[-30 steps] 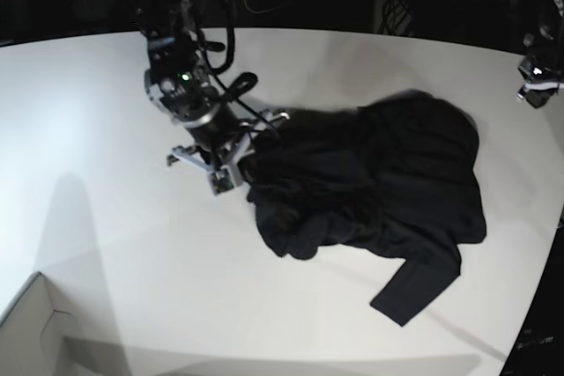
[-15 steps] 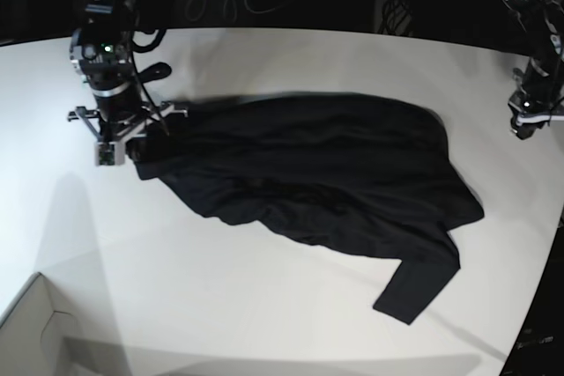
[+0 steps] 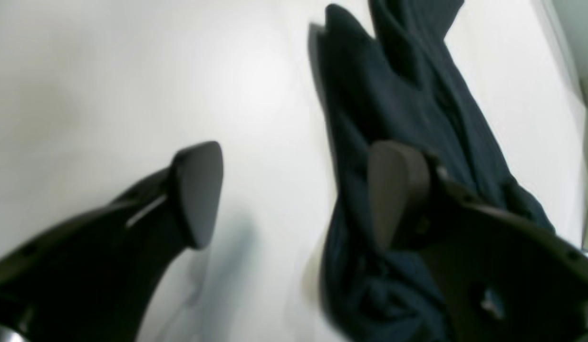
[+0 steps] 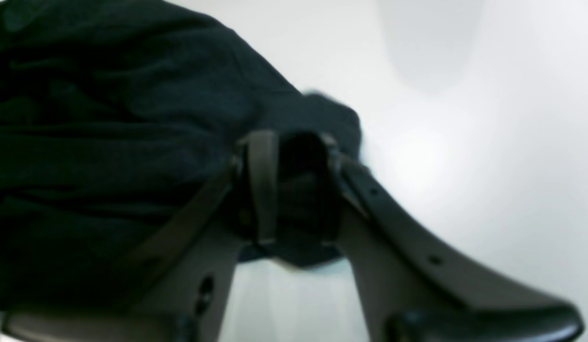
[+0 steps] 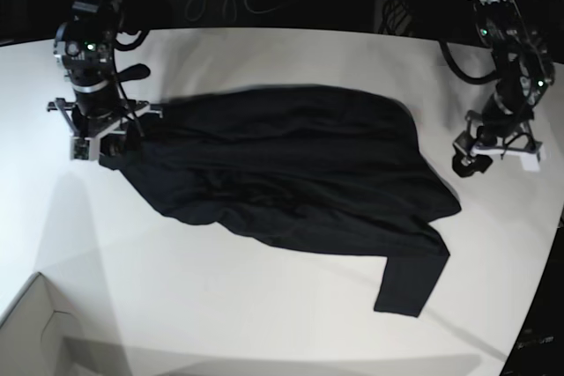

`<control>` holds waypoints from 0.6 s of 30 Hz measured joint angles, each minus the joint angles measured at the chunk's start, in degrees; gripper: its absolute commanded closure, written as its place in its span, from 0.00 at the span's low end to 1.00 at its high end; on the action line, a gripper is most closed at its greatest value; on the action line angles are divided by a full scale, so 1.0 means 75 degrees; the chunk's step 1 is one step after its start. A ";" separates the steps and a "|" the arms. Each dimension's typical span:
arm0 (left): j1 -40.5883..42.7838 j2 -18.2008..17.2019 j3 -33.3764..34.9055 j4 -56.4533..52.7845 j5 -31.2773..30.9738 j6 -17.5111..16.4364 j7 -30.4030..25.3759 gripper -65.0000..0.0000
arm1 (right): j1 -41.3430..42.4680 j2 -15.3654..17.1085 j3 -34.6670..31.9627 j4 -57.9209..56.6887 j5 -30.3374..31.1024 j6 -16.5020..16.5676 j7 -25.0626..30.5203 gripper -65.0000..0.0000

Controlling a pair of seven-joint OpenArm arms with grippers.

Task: Layout the t-shirt on the table in an organized manner, then fold the t-shirt properly
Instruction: 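Reach the left gripper into the shirt and grasp a fold of fabric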

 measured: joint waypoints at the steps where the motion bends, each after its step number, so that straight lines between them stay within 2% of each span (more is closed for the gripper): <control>1: -0.0181 -0.0020 0.0119 -0.0265 -0.0026 -0.0015 0.0029 0.29 | -0.0003 -0.0003 0.0058 0.0000 0.0003 0.0000 0.0009 0.75; 3: -0.0583 -0.0035 0.0245 -0.0743 0.0154 -0.0003 0.0035 0.29 | -0.0003 0.0000 0.0114 -0.0003 -0.0003 0.0000 0.0003 0.75; 7: -0.1480 0.0047 0.0227 -0.1495 0.1157 -0.0009 -0.0070 0.29 | -0.0064 0.0000 0.0093 -0.0035 0.0000 0.0000 0.0047 0.75; 11: -0.2002 0.0344 0.0286 -0.2098 0.1763 -0.0055 -0.0737 0.29 | -0.0154 -0.0020 0.0090 -0.0041 -0.0006 0.0003 0.0032 0.75; 13: -0.2124 0.0344 0.0662 -0.2530 0.2116 -0.0038 -0.1020 0.29 | -0.0128 -0.0015 0.0090 -0.0041 0.0000 0.0000 0.0047 0.75; 14: -0.2174 0.0338 0.0877 -0.2637 0.2040 -0.0035 -0.1236 0.30 | -0.0125 -0.0015 0.0090 -0.0041 -0.0006 0.0000 0.0044 0.75; 16: -0.2299 0.0274 0.1402 -0.2970 0.2049 -0.0050 -0.1585 0.38 | -0.0140 -0.0020 0.0093 -0.0041 -0.0003 0.0000 0.0041 0.75; 18: -0.2393 0.0286 0.1734 -0.3305 0.1996 -0.0067 -0.2104 0.56 | -0.0146 -0.0020 0.0090 -0.0041 -0.0003 0.0000 0.0015 0.76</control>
